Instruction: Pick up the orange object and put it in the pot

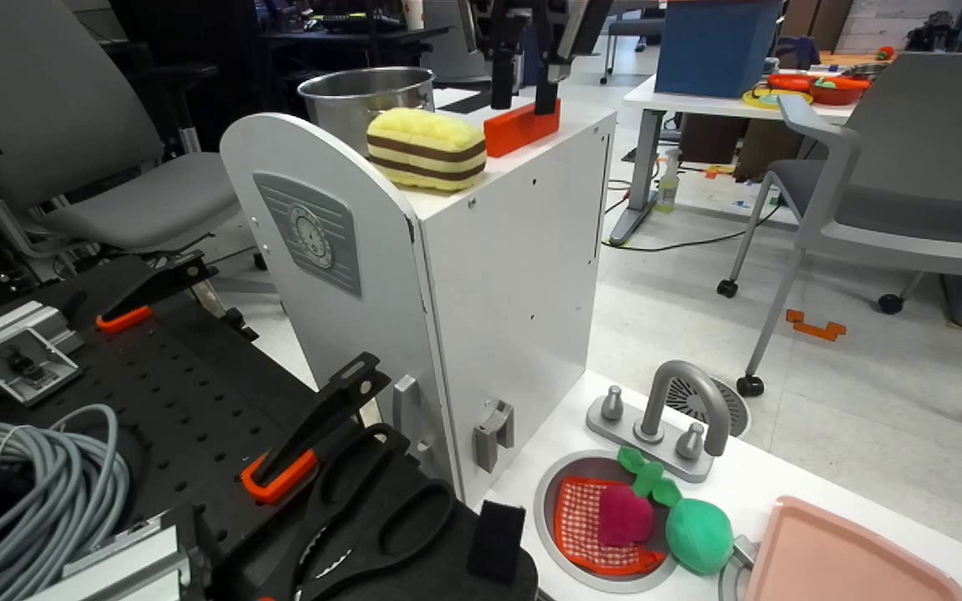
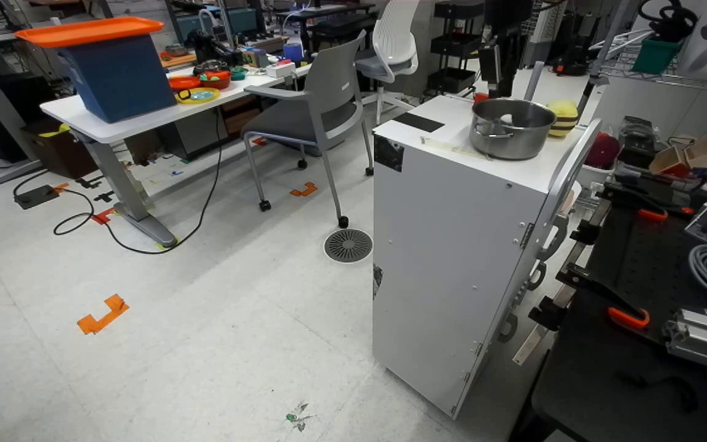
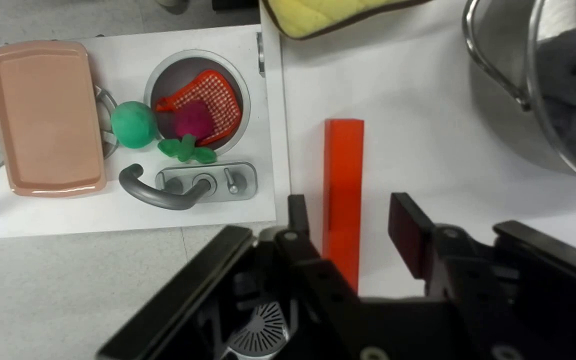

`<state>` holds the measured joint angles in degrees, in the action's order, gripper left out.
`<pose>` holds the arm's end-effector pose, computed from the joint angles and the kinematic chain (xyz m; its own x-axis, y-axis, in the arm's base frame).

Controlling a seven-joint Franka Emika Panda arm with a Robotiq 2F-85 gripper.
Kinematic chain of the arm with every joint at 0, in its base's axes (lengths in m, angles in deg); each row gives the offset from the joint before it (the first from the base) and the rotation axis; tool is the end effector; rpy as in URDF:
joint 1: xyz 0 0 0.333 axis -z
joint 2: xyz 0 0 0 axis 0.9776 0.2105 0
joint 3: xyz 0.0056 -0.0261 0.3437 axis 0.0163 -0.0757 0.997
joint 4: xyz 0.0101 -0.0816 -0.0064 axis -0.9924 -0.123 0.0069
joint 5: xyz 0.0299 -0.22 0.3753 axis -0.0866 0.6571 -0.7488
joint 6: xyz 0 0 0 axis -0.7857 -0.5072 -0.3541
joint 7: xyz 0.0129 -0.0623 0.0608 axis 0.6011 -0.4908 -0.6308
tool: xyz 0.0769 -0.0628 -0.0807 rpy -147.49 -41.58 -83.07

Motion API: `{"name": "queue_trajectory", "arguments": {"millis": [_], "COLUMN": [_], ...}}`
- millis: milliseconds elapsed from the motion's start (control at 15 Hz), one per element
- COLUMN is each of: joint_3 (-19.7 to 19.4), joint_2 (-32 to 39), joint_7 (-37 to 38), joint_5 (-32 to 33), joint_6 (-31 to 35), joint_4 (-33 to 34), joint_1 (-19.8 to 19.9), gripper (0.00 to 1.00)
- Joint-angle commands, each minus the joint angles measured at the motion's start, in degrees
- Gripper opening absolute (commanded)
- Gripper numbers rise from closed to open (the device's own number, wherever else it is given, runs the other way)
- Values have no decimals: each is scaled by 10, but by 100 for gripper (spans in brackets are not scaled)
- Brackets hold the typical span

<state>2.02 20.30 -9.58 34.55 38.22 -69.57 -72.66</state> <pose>0.6555 -0.0955 0.2508 0.9873 -0.0292 -0.1564 -0.0249 -0.9993 0.0293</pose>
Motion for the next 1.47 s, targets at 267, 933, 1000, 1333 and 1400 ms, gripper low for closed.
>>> {"name": "queue_trajectory", "arguments": {"millis": [267,933,1000,1333,1400], "joint_3": [2,-1,-2,-3,-2], "joint_2": [9,31,31,30,30], "joint_7": [3,9,13,18,17], "joint_5": [-7,0,2,9,8], "joint_6": [-9,-6,-3,4,4], "joint_4": [15,27,27,27,27], "joint_1": [1,0,-2,-5,-5], "gripper": [100,100,100,58,50]}}
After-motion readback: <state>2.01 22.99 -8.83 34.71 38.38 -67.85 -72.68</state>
